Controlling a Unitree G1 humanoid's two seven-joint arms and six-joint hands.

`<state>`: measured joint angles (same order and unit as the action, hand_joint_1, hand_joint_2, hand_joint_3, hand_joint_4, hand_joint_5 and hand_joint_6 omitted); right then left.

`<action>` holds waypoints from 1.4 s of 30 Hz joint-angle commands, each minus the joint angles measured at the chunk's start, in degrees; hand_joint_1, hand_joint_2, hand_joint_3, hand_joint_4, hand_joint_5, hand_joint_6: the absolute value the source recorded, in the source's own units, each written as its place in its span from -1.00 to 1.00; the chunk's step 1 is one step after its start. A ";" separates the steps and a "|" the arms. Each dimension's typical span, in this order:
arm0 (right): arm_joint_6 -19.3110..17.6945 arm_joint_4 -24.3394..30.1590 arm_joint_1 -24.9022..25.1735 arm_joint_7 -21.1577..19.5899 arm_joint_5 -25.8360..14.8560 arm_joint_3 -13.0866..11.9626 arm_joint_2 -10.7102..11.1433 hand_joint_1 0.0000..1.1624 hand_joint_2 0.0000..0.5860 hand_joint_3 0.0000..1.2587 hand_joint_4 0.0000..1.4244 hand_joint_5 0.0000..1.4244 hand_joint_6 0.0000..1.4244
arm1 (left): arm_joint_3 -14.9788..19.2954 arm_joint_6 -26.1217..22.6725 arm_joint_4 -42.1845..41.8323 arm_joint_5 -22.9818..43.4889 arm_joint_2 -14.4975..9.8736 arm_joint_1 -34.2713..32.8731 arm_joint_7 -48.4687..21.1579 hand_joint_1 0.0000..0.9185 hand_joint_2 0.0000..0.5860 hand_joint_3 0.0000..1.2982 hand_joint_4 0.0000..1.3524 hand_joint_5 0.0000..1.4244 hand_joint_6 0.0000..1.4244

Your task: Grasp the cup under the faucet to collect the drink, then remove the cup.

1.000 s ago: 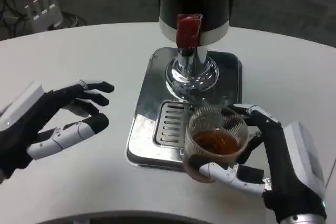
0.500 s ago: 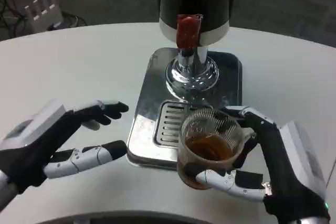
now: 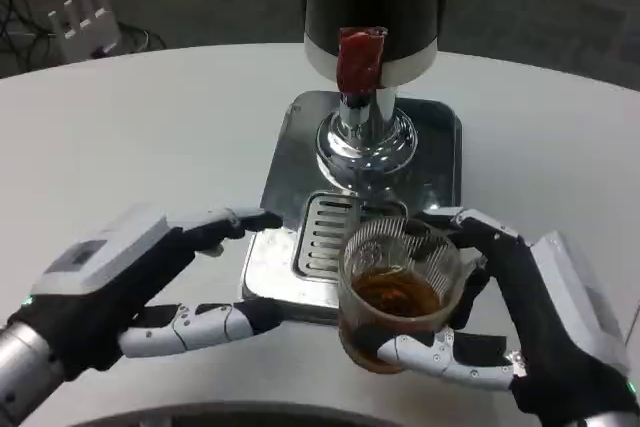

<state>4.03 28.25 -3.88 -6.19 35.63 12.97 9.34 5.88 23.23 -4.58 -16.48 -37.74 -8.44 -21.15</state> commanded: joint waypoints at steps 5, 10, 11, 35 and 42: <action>-3.93 4.32 0.02 1.62 -1.71 -1.53 1.18 0.69 -0.64 0.50 0.37 0.39 -0.19 | -1.60 -0.83 -3.97 -3.66 -0.97 1.78 -0.25 -1.00 -0.68 -0.66 -0.83 -0.78 -0.60; -4.38 5.29 0.04 3.35 -2.54 -2.67 2.34 0.70 -0.63 0.51 0.37 0.39 -0.19 | -1.93 -1.31 -6.29 -6.59 -0.89 2.82 0.39 -1.00 -0.68 -0.72 -0.96 -0.89 -0.68; -4.13 5.58 -0.06 3.72 -2.94 -2.80 2.24 0.70 -0.63 0.51 0.37 0.39 -0.19 | -1.90 -1.38 -6.63 -6.92 -0.80 3.04 0.48 -1.00 -0.68 -0.74 -0.98 -0.90 -0.69; -4.19 6.62 0.09 5.74 -3.58 -3.13 1.98 0.71 -0.63 0.53 0.39 0.41 -0.18 | -2.76 -5.83 -12.42 -10.28 -0.73 10.04 0.25 -1.00 -0.68 -0.90 -1.00 -1.00 -0.80; -4.06 6.61 0.40 5.89 -4.05 -3.06 1.61 0.71 -0.63 0.53 0.39 0.42 -0.17 | -2.80 -6.43 -12.30 -9.82 -1.09 10.24 -0.20 -1.00 -0.68 -0.91 -1.00 -1.00 -0.81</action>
<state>2.33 32.72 -4.48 0.00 32.31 9.86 11.65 3.47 17.23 -16.41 -25.62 -37.90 1.00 -20.51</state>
